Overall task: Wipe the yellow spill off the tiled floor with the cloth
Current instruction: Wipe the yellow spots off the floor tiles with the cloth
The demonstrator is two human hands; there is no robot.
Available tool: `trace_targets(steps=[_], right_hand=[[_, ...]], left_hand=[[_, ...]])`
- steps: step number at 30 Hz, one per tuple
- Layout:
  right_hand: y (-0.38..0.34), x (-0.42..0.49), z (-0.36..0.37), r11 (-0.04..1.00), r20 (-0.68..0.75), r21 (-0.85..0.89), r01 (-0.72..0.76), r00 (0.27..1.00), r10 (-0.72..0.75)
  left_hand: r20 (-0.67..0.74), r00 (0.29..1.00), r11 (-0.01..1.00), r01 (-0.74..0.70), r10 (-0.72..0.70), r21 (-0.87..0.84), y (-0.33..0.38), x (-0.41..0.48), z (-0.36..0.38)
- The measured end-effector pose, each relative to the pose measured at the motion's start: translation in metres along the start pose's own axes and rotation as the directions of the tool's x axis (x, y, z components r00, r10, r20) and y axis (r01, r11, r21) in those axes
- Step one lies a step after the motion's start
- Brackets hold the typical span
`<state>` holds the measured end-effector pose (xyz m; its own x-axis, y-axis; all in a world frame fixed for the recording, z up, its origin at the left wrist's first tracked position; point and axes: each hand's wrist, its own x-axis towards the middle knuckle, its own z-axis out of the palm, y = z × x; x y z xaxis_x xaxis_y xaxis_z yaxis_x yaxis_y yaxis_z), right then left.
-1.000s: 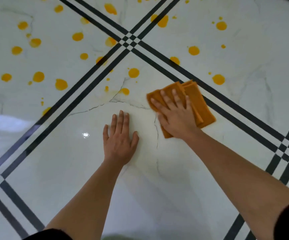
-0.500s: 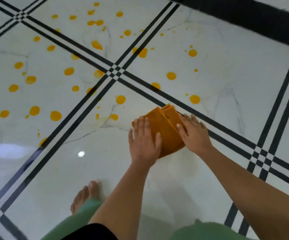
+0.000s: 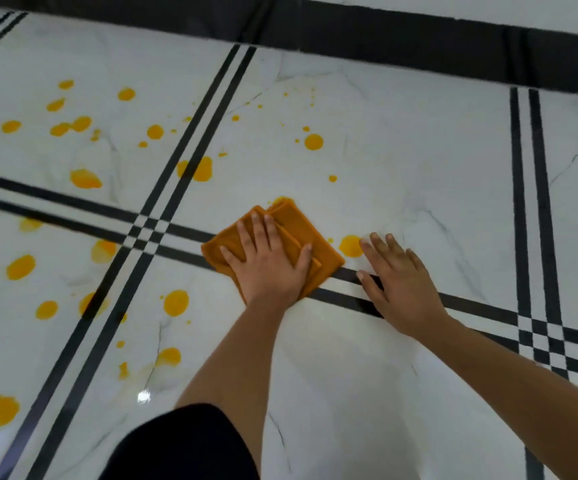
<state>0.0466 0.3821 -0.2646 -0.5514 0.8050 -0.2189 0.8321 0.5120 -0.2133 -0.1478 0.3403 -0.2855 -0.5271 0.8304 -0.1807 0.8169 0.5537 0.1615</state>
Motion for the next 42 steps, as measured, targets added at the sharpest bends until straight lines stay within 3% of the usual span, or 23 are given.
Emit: trace_targets(steps=[3,5,7,11,13,14,16,18,19,22,24,25,27,29,30,33,34,35,36,39,40,41,42], right_hand=[[0.003,0.009,0.001,1.000,-0.005,-0.006,0.013,1.000,-0.013],[0.002,0.014,0.005,0.998,-0.051,0.040,-0.051,0.997,0.053],[-0.001,0.017,0.010,0.986,-0.093,0.101,-0.132,0.986,0.142],[0.005,0.019,0.012,0.965,-0.126,0.076,-0.249,0.958,0.257],[0.017,0.021,0.009,0.948,-0.144,0.061,-0.311,0.937,0.317],[0.024,0.022,0.008,0.937,-0.133,0.046,-0.345,0.928,0.348],[0.033,0.023,0.008,0.922,-0.091,0.016,-0.388,0.917,0.387],[0.037,0.025,0.010,0.917,-0.088,0.017,-0.399,0.913,0.398],[0.037,0.024,0.011,0.918,-0.091,0.023,-0.395,0.914,0.396],[0.038,0.023,0.014,0.921,-0.124,0.036,-0.388,0.913,0.389],[0.039,0.023,0.015,0.923,-0.151,0.029,-0.383,0.911,0.383],[0.039,0.023,0.016,0.924,-0.158,0.029,-0.380,0.911,0.380],[0.038,0.023,0.018,0.926,-0.175,0.035,-0.377,0.909,0.377],[0.038,0.023,0.017,0.925,-0.180,0.039,-0.377,0.908,0.378],[0.039,0.023,0.017,0.926,-0.173,0.038,-0.374,0.911,0.375],[0.039,0.023,0.017,0.932,-0.170,0.046,-0.360,0.917,0.362],[0.039,0.023,0.017,0.933,-0.173,0.049,-0.357,0.917,0.360],[0.040,0.023,0.017,0.934,-0.175,0.048,-0.355,0.917,0.358],[0.039,0.023,0.017,0.933,-0.178,0.048,-0.356,0.916,0.358],[0.039,0.023,0.017,0.929,-0.193,0.072,-0.364,0.909,0.371],[0.039,0.024,0.016,0.930,-0.188,0.072,-0.362,0.910,0.369],[0.040,0.023,0.016,0.931,-0.174,0.064,-0.358,0.915,0.364],[0.040,0.023,0.016,0.933,-0.163,0.054,-0.355,0.919,0.359]], left_hand=[[0.031,0.973,0.970,-0.230,0.228,0.084,-0.011,-0.001,-0.001],[0.076,0.879,0.867,-0.476,0.470,0.144,-0.027,-0.004,-0.003],[0.103,0.820,0.800,-0.571,0.562,0.183,-0.035,0.020,-0.010],[0.056,0.947,0.939,-0.321,0.317,0.126,-0.009,0.084,-0.019],[0.037,0.947,0.939,-0.321,0.319,0.121,0.003,0.074,-0.013],[0.041,0.906,0.896,-0.423,0.422,0.131,0.004,0.059,-0.009],[0.072,0.740,0.727,-0.672,0.669,0.140,-0.007,0.024,0.000],[0.086,0.625,0.611,-0.778,0.776,0.146,-0.011,0.030,0.001],[0.094,0.640,0.625,-0.767,0.763,0.146,-0.005,0.047,-0.002],[0.065,0.885,0.873,-0.465,0.461,0.144,0.019,0.084,-0.009],[0.060,0.890,0.877,-0.456,0.453,0.148,0.031,0.066,-0.005],[0.079,0.821,0.808,-0.571,0.566,0.147,0.031,0.044,-0.003],[0.127,0.591,0.573,-0.805,0.797,0.152,0.013,0.002,0.003],[0.123,0.477,0.459,-0.876,0.871,0.148,0.007,0.012,0.004],[0.108,0.519,0.501,-0.851,0.848,0.154,0.012,0.030,0.003],[0.010,0.852,0.846,-0.521,0.523,0.109,0.037,0.071,-0.001],[0.008,0.884,0.878,-0.466,0.468,0.108,0.044,0.068,0.000],[0.005,0.870,0.864,-0.491,0.494,0.112,0.046,0.056,0.001],[0.014,0.801,0.795,-0.596,0.598,0.113,0.044,0.039,0.003],[0.109,0.537,0.520,-0.841,0.837,0.149,0.023,0.012,0.006],[0.107,0.514,0.496,-0.854,0.851,0.156,0.025,0.027,0.005],[0.081,0.565,0.548,-0.820,0.821,0.165,0.033,0.043,0.003],[0.019,0.678,0.667,-0.728,0.735,0.159,0.044,0.061,0.001]])
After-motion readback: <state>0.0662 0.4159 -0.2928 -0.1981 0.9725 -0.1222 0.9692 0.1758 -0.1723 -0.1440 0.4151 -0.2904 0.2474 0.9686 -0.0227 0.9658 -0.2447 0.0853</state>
